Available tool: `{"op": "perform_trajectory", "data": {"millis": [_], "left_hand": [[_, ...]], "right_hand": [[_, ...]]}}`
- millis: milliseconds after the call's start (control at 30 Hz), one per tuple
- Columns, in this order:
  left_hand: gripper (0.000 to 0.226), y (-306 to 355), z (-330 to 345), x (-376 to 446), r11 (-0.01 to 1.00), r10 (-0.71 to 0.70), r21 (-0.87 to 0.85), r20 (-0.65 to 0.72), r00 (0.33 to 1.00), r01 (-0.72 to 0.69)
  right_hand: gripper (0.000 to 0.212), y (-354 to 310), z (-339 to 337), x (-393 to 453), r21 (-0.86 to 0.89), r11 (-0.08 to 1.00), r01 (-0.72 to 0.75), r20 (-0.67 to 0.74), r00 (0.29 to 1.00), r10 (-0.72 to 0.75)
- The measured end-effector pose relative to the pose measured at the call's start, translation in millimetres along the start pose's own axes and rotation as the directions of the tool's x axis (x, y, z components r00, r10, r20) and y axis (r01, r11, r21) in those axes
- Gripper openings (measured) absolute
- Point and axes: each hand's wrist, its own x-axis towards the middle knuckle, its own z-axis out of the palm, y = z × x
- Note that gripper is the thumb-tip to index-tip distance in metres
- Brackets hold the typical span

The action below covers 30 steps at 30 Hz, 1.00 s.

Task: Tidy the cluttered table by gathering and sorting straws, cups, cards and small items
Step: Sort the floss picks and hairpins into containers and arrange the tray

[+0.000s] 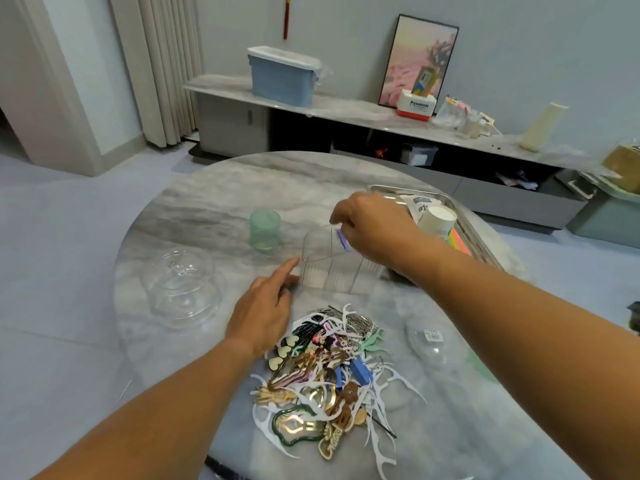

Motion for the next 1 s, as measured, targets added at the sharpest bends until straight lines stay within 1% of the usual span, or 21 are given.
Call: {"op": "perform_trajectory", "data": {"millis": [33, 67, 100, 133, 167, 200, 233, 300, 333, 400, 433, 500, 633, 700, 767, 833, 900, 933, 1000], "left_hand": [[0.057, -2, -1, 0, 0.999, -0.023, -0.032, 0.014, 1.000, 0.023], [0.056, -2, -2, 2, 0.996, -0.040, -0.074, 0.030, 0.999, 0.042], [0.056, -3, -3, 3, 0.991, -0.051, -0.120, 0.044, 0.998, 0.056], [0.055, -3, -4, 3, 0.984, -0.057, -0.167, 0.052, 0.997, 0.065], [0.053, -3, -6, 3, 0.974, -0.065, -0.216, 0.052, 0.997, 0.075], [0.052, -4, -9, 4, 0.958, -0.084, -0.271, 0.042, 0.996, 0.092], [0.050, -4, -12, 7, 0.933, -0.115, -0.340, 0.028, 0.993, 0.118], [0.046, -6, -19, 11, 0.865, -0.192, -0.474, -0.008, 0.981, 0.165], [0.044, -6, -20, 12, 0.836, -0.224, -0.520, -0.030, 0.974, 0.176], [0.040, -3, -19, 13, 0.816, -0.254, -0.550, -0.065, 0.965, 0.178], [0.038, -2, -17, 12, 0.819, -0.257, -0.546, -0.080, 0.963, 0.173], [0.037, -1, -13, 10, 0.817, -0.266, -0.551, -0.094, 0.959, 0.172], [0.037, -1, -16, 11, 0.803, -0.283, -0.568, -0.103, 0.953, 0.177], [0.037, 0, -16, 10, 0.802, -0.279, -0.570, -0.095, 0.956, 0.177], [0.036, -2, -15, 10, 0.795, -0.284, -0.581, -0.098, 0.954, 0.177], [0.035, -5, -14, 11, 0.792, -0.286, -0.585, -0.100, 0.953, 0.176], [0.034, -6, -12, 12, 0.791, -0.283, -0.587, -0.101, 0.954, 0.172], [0.034, -7, -11, 13, 0.791, -0.283, -0.587, -0.099, 0.954, 0.174], [0.033, -8, -10, 14, 0.785, -0.285, -0.594, -0.088, 0.955, 0.179]], "right_hand": [[0.028, -3, 1, -9, 0.089, 0.996, 0.019, 0.043, 0.999, -0.023], [0.024, -5, 3, -19, 0.206, 0.978, 0.022, 0.128, 0.990, -0.050], [0.021, -9, 5, -29, 0.322, 0.947, 0.013, 0.249, 0.964, -0.098], [0.021, -14, 8, -40, 0.405, 0.914, -0.006, 0.375, 0.913, -0.160], [0.025, -21, 13, -49, 0.447, 0.894, -0.026, 0.474, 0.854, -0.213], [0.032, -30, 19, -56, 0.462, 0.886, -0.034, 0.530, 0.812, -0.246], [0.040, -39, 27, -61, 0.459, 0.888, -0.024, 0.542, 0.800, -0.258], [0.055, -59, 44, -66, 0.396, 0.917, 0.056, 0.510, 0.817, -0.270], [0.057, -68, 52, -67, 0.336, 0.934, 0.119, 0.494, 0.822, -0.282], [0.050, -82, 65, -67, 0.218, 0.946, 0.239, 0.451, 0.835, -0.315], [0.043, -84, 68, -66, 0.192, 0.944, 0.268, 0.422, 0.846, -0.326], [0.030, -84, 71, -62, 0.197, 0.939, 0.283, 0.384, 0.859, -0.339], [0.015, -74, 69, -54, 0.261, 0.935, 0.240, 0.406, 0.851, -0.332], [0.016, -67, 66, -52, 0.274, 0.936, 0.220, 0.402, 0.858, -0.320], [0.017, -59, 60, -51, 0.349, 0.926, 0.144, 0.392, 0.875, -0.284], [0.014, -49, 49, -49, 0.535, 0.845, -0.015, 0.374, 0.901, -0.221], [0.010, -36, 32, -46, 0.663, 0.735, -0.141, 0.378, 0.911, -0.166], [0.009, -29, 24, -44, 0.684, 0.711, -0.160, 0.369, 0.918, -0.148], [0.009, -16, 7, -34, 0.664, 0.731, -0.158, 0.298, 0.952, -0.065]]}}
